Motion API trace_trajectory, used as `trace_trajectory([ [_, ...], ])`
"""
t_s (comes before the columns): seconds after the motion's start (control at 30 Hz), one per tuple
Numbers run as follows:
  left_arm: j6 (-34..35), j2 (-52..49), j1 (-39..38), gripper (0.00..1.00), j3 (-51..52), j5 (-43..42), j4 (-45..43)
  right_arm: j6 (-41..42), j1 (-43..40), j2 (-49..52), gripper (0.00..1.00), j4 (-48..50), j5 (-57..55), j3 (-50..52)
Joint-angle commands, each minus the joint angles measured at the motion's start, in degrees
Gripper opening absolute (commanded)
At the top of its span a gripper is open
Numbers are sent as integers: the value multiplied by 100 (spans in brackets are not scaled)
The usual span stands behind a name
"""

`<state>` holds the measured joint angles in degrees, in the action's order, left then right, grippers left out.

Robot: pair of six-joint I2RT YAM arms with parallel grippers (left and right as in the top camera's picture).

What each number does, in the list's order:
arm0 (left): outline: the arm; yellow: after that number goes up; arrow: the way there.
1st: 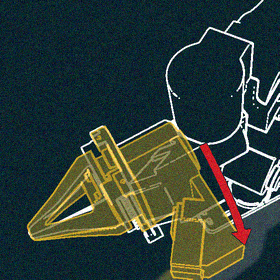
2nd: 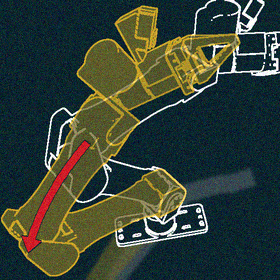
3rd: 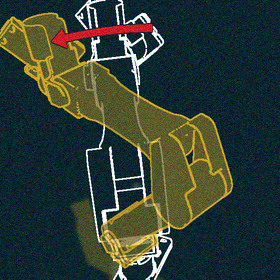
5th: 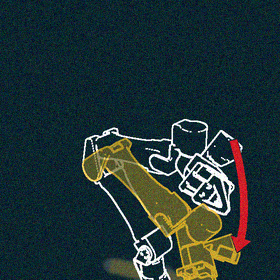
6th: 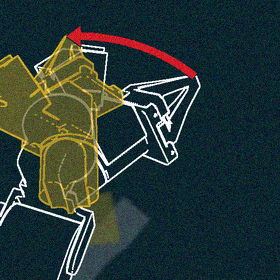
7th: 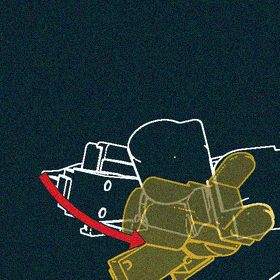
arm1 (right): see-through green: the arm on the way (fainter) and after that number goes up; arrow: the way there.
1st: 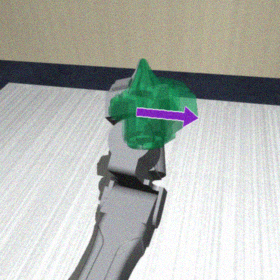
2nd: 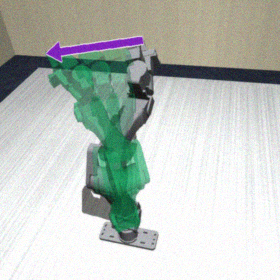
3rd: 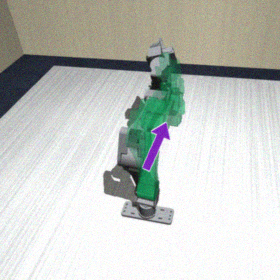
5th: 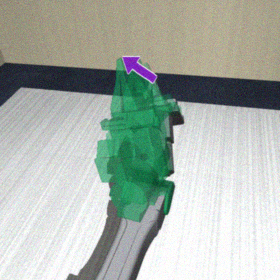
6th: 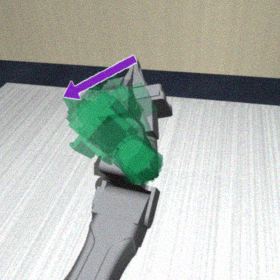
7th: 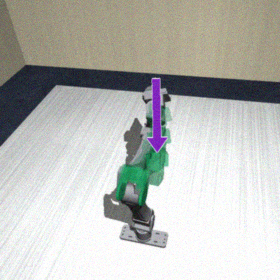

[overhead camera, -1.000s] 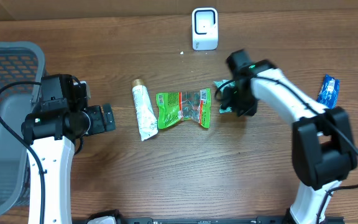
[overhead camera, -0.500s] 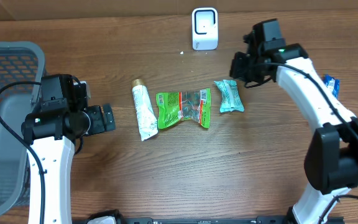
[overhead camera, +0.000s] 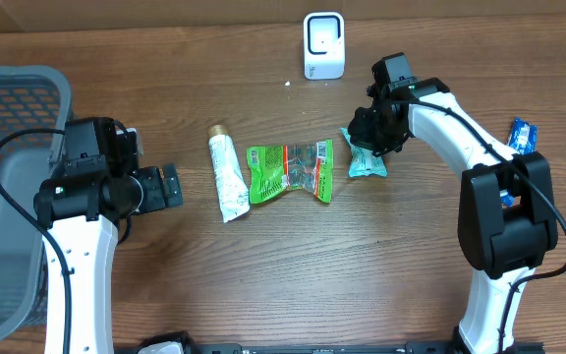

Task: Scan the item barcode
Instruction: 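Lower the right gripper and close it on the pale green packet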

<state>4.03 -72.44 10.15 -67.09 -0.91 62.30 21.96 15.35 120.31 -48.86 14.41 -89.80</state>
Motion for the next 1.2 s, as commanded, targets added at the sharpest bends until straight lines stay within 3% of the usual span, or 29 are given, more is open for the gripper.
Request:
trace_trajectory([
  [0.0,-107,13,-7,100,-4,-59,0,-234,-48,-142,4,-188,-63,-149],
  [0.3,-107,13,-7,99,-4,-59,0,-251,-328,-844,4,-708,-66,-566],
  [0.93,-107,13,-7,100,-4,-59,0,-282,-138,103,4,208,-365,925],
  [0.97,-107,13,-7,100,-4,-59,0,-345,-107,111,5,164,-365,940],
  [1.1,-107,13,-7,100,-4,-59,0,-407,-118,72,38,68,-188,824],
  [1.17,-107,13,-7,100,-4,-59,0,-407,-162,48,47,-103,-24,629],
])
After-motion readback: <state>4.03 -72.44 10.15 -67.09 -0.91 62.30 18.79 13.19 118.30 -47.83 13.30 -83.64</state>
